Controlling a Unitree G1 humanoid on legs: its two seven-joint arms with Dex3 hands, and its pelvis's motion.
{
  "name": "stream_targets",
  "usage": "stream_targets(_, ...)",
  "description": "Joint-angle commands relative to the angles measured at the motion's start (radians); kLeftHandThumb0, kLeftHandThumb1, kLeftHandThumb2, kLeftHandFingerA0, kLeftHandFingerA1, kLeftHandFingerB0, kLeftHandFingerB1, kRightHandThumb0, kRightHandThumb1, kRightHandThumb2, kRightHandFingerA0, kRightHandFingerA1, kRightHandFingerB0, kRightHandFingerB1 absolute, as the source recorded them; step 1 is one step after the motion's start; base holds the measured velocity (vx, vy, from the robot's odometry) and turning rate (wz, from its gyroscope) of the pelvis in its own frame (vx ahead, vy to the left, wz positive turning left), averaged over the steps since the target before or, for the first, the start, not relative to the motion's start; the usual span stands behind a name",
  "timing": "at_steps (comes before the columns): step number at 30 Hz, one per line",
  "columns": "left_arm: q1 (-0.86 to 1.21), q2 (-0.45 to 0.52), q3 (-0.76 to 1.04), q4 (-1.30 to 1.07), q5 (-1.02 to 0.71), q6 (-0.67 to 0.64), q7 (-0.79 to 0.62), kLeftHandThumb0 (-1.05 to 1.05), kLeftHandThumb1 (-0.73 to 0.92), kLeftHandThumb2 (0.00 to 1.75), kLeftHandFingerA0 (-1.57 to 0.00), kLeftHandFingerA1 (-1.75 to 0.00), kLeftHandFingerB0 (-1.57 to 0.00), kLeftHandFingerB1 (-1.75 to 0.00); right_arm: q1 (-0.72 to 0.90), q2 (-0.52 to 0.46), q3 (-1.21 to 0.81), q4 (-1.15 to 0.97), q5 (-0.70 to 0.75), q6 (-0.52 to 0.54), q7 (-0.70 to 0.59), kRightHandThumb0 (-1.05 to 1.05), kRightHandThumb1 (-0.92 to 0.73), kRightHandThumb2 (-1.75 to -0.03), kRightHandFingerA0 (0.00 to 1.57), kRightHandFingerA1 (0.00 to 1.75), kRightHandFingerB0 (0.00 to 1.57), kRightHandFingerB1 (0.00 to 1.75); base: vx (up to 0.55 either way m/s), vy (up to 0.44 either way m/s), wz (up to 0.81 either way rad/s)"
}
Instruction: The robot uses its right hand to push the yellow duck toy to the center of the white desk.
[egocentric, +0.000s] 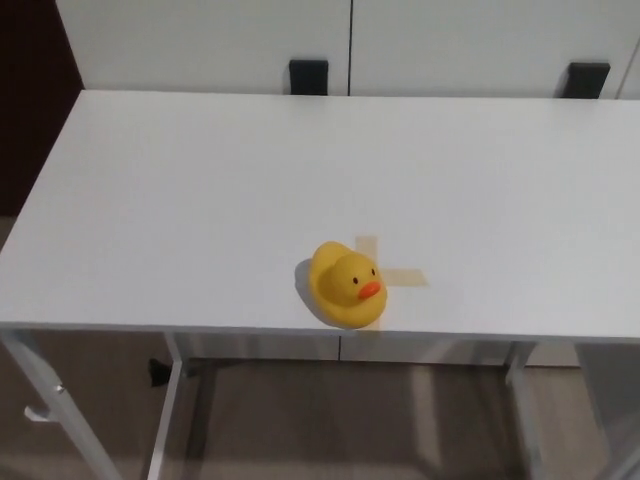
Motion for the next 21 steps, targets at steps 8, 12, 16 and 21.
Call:
stream_targets(8,0.012,0.034,0.012,0.005,-0.003,-0.015,0.01,-0.2,0.68,0.65,-0.86,-0.73,-0.82,-0.6,0.03,-0.037,-0.035,0.765,0.201,-0.342,0.167,-0.04,-0.22,-1.3,0.96,0.57,0.77,0.56,0.0,0.0,0.0)
stream_targets(12,0.014,0.044,0.006,-0.002,0.002,-0.017,0.003,-0.16,0.66,0.75,-0.87,-0.74,-0.84,-0.59,0.023,-0.034,-0.021,0.808,0.195,-0.379,0.132,-0.03,-0.21,-1.34,0.94,0.57,0.77,0.56,0.0,0.0,0.0)
stream_targets(16,0.019,0.045,0.014,0.001,-0.004,-0.023,0.002,-0.16,0.67,0.72,-0.89,-0.77,-0.86,-0.62,0.025,-0.041,-0.017,0.837,0.203,-0.412,0.109,0.01,-0.19,-1.41,0.89,0.58,0.74,0.57,0.0,0.0,0.0)
stream_targets(21,0.013,0.043,0.019,0.003,-0.008,-0.018,0.009,-0.18,0.67,0.69,-0.88,-0.77,-0.84,-0.61,0.013,-0.045,-0.021,0.865,0.236,-0.387,0.164,-0.07,-0.28,-1.27,0.92,0.6,0.73,0.58,0.0,0.0,0.0)
